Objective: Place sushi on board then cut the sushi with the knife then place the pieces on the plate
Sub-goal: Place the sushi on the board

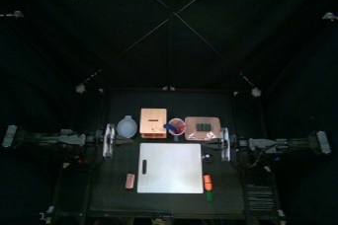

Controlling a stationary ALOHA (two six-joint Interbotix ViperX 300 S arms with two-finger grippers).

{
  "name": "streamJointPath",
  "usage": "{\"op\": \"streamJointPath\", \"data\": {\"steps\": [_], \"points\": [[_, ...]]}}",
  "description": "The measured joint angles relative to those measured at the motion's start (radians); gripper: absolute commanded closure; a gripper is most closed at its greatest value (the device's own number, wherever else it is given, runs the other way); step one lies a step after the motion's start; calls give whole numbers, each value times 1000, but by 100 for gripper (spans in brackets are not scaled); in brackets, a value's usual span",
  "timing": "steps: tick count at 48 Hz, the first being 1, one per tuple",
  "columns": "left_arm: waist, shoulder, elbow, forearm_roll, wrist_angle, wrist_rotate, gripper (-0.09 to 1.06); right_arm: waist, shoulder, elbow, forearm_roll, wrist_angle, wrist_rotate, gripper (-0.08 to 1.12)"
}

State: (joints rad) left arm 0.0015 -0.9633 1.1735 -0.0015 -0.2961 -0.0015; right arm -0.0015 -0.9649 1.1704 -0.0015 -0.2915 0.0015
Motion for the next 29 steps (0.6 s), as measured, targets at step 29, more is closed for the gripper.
{"op": "streamJointPath", "data": {"steps": [29], "points": [[0, 279, -46, 8, -49, 5, 100, -241, 186, -86, 124, 509, 20, 77]]}}
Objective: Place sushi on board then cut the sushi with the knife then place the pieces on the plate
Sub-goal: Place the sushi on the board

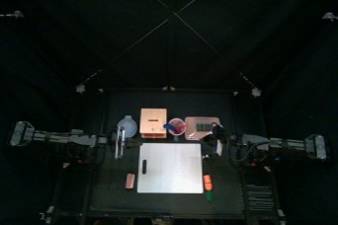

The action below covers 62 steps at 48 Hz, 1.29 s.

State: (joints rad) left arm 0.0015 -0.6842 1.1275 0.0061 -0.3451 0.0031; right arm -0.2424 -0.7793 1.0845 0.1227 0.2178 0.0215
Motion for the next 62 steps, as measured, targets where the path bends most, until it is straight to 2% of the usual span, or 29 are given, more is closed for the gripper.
{"op": "streamJointPath", "data": {"steps": [11, 19, 35, 40, 49, 62], "points": [[-2, 91, -20, -3, 0, -3, 100, -141, 84, -48, -40, 155, -9, 31], [0, 109, -21, -3, 0, -3, 100, -173, 109, -66, -87, 206, -8, 10], [6, 110, -21, -5, 0, -3, 100, -218, 152, -123, -230, 299, -75, 9], [8, 110, -21, -5, 0, -3, 100, -247, 192, -140, -235, 302, -126, 9], [8, 110, -21, -5, 0, -3, 100, -302, 288, -160, -164, 302, -282, 9], [8, 110, -21, -3, 0, -5, 100, -390, 431, -198, 52, 295, -598, 9]]}}
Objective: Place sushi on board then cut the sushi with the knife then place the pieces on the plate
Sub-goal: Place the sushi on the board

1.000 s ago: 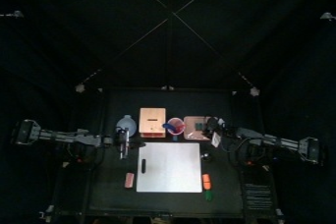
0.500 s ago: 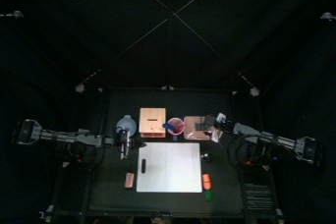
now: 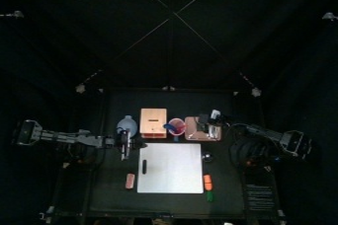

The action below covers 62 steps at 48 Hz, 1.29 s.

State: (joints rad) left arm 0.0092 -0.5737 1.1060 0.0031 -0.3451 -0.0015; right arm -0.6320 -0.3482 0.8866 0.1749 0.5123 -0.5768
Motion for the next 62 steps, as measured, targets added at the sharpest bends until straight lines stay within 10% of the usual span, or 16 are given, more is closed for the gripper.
{"op": "streamJointPath", "data": {"steps": [33, 50, 62], "points": [[2, 0, 8, -57, 2, 3, 100, -86, 255, -9, 152, -92, -206, 12], [0, 2, 17, -58, 0, 3, 100, -84, 268, -8, 176, -110, -193, 45], [0, 0, 18, -58, 0, 2, 99, -84, 209, -8, 272, -63, -183, 46]]}}
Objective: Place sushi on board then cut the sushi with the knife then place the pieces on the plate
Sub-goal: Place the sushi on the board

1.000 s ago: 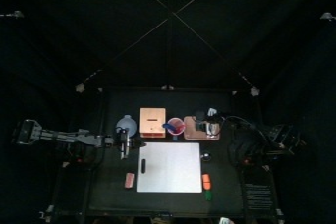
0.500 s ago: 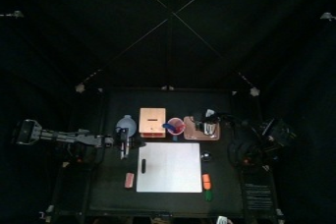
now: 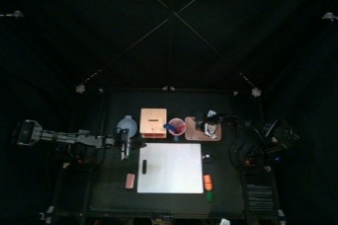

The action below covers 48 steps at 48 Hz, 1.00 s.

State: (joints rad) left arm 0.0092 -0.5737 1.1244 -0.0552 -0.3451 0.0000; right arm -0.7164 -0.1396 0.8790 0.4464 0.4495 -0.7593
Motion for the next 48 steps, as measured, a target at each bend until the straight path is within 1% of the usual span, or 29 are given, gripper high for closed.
{"op": "streamJointPath", "data": {"steps": [17, 21, 23, 26, 34, 41, 48], "points": [[2, 0, 0, -5, 0, -2, 99, 2, -207, 28, 225, 48, 15, 46], [2, 0, 0, -5, 0, 0, 99, 6, -244, 41, 244, 49, 83, 46], [2, 0, 0, -5, 0, 0, 99, 11, -261, 48, 233, 49, 126, 46], [2, 0, 0, -3, 0, -2, 99, 28, -282, 55, 192, 51, 201, 46], [2, 0, 0, -5, 0, -2, 99, 121, -350, 58, 0, 52, 511, 46], [2, 0, 0, -5, 0, -2, 99, 242, -388, 49, -206, 64, 853, 46], [2, 0, 2, -5, 0, -2, 99, 374, -399, 34, -379, 80, 1181, 46]]}}
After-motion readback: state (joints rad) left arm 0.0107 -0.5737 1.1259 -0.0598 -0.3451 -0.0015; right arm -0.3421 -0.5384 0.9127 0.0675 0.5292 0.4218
